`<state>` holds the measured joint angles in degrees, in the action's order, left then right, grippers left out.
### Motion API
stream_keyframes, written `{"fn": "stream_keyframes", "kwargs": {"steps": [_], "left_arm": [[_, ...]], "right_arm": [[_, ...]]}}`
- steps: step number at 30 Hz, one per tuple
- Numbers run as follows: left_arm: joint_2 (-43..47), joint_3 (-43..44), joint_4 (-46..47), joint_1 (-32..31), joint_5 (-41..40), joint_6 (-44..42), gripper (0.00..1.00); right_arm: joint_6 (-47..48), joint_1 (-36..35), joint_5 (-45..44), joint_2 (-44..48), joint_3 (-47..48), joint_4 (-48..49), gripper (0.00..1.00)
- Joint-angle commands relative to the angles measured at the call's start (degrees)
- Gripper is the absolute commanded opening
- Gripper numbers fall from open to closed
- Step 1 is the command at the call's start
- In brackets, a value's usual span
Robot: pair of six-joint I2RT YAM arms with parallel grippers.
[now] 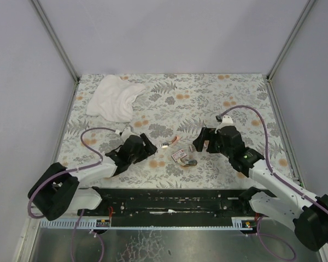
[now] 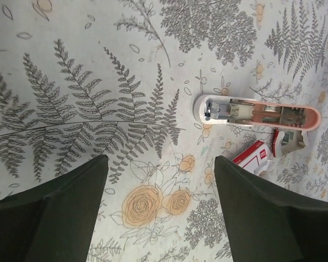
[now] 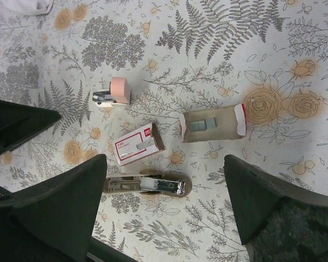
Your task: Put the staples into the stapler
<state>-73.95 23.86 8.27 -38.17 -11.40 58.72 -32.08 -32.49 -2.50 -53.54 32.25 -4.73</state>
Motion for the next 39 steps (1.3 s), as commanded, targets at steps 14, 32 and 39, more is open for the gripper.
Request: {"fn": "stream_keyframes", "kwargs": {"steps": [14, 32, 39], "left_arm": [[8.94, 17.59, -21.37, 9.52, 12.99, -20.7, 0.89], [5.67, 37.64, -26.1, 23.52, 13.79, -38.54, 1.0], [6.54, 36.97, -26.93, 23.91, 12.87, -39.71, 1.0]], "right_arm": [[1.98, 0.28, -4.96, -6.5, 5.1, -3.97, 0.88], [7.25, 0.57, -9.34, -33.42, 20.45, -9.83, 0.38], [7.77, 0.72, -8.92, -39.07, 22.53, -9.39, 0.31]]}}
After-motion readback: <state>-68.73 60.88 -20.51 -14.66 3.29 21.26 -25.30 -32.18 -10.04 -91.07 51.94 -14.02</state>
